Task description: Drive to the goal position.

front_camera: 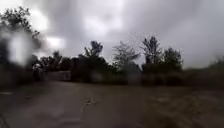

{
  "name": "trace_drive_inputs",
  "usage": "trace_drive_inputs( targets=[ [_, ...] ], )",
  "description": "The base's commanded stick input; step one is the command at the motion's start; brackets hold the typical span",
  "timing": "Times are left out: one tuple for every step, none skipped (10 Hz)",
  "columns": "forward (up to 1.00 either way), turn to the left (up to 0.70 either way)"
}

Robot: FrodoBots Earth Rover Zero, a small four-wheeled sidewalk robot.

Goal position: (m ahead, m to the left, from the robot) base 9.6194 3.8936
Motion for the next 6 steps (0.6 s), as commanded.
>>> trace_drive_inputs(
  targets=[
    [0.7, 0.14],
    [0.7, 0.14],
    [0.7, 0.14],
    [0.7, 0.14],
    [0.7, 0.14],
    [0.7, 0.14]
  ],
)
